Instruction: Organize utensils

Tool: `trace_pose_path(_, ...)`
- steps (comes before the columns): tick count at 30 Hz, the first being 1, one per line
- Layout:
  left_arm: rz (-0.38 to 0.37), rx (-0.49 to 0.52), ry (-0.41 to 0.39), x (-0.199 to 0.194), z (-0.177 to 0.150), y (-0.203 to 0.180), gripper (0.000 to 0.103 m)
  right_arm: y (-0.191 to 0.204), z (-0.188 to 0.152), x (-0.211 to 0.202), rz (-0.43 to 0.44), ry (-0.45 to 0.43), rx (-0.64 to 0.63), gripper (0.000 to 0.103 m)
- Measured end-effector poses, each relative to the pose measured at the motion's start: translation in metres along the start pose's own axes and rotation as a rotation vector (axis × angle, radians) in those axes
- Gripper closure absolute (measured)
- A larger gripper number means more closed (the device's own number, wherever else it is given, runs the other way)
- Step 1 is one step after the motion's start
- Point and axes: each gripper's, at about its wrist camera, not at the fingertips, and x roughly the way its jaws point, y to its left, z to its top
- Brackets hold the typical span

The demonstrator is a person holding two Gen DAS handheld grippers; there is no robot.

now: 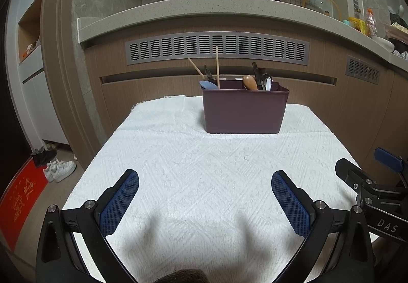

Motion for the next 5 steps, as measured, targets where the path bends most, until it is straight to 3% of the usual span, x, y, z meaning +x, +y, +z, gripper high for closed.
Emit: trace_pose_path(5, 0.002, -0.010, 0.018, 0.0052, -0.0026, 0.0023, 0.000, -0.0009, 0.0002, 0.0011, 0.002, 0.002, 0.000, 0.003)
